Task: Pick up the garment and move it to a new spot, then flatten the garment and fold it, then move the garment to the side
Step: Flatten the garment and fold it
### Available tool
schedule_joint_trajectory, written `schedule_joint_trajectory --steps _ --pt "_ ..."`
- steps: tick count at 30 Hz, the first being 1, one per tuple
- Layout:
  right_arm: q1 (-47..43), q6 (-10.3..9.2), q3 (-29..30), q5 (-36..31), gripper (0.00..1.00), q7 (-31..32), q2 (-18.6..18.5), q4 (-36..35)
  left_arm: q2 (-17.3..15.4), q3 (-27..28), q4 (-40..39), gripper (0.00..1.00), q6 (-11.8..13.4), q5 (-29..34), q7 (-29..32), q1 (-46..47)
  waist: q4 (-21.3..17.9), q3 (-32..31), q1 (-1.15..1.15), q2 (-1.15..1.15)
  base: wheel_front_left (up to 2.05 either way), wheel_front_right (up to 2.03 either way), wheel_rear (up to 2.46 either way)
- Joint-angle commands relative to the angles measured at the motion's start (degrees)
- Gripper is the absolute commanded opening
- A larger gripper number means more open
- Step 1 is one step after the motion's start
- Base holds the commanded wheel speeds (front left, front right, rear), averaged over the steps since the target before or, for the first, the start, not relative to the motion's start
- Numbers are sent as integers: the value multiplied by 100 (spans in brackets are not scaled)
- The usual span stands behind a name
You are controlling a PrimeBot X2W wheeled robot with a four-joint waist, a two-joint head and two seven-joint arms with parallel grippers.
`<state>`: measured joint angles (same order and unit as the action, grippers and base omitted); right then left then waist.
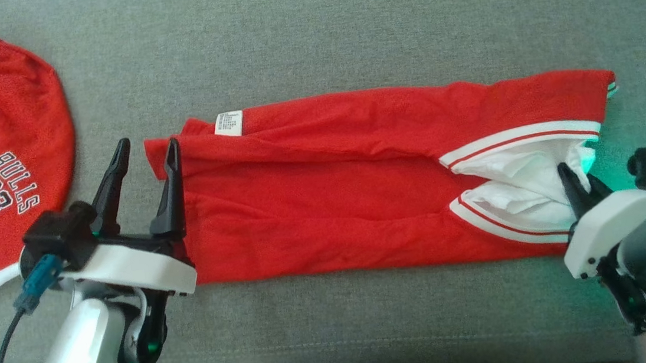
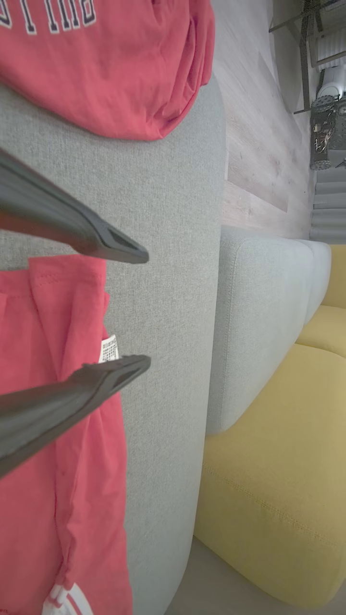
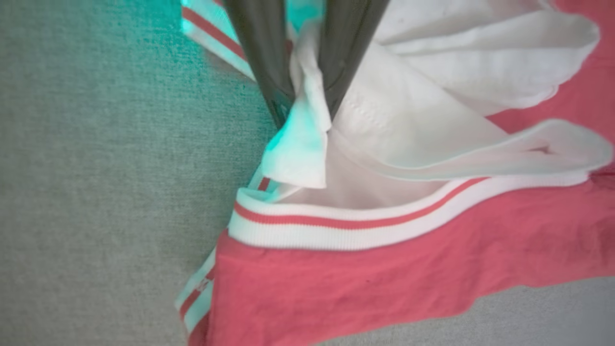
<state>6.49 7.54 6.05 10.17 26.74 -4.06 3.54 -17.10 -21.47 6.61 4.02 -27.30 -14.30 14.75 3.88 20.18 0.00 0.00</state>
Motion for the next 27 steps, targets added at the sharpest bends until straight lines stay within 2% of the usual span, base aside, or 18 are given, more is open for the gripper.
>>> schedule_joint_trajectory --steps 1,8,16,22,27 --pt "-153 -5 -40 19 0 -14 -10 -139 -91 262 -154 100 -18 68 -69 203 -6 -17 0 0 0 0 0" --pt "-159 -5 538 -5 0 -165 4 -425 -34 348 -186 100 -22 132 -69 111 -77 -123 0 0 0 0 0" --pt "-222 -5 1253 -43 0 -17 -44 -718 25 388 -182 100 -68 179 -69 67 -140 -197 0 0 0 0 0" --pt "-198 -5 962 -32 0 111 -53 -1177 43 433 -143 100 -55 198 -70 -28 -234 -369 0 0 0 0 0" --pt "-82 -5 161 39 0 436 -48 -1868 61 390 -92 100 -58 204 -70 -126 -295 -624 0 0 0 0 0"
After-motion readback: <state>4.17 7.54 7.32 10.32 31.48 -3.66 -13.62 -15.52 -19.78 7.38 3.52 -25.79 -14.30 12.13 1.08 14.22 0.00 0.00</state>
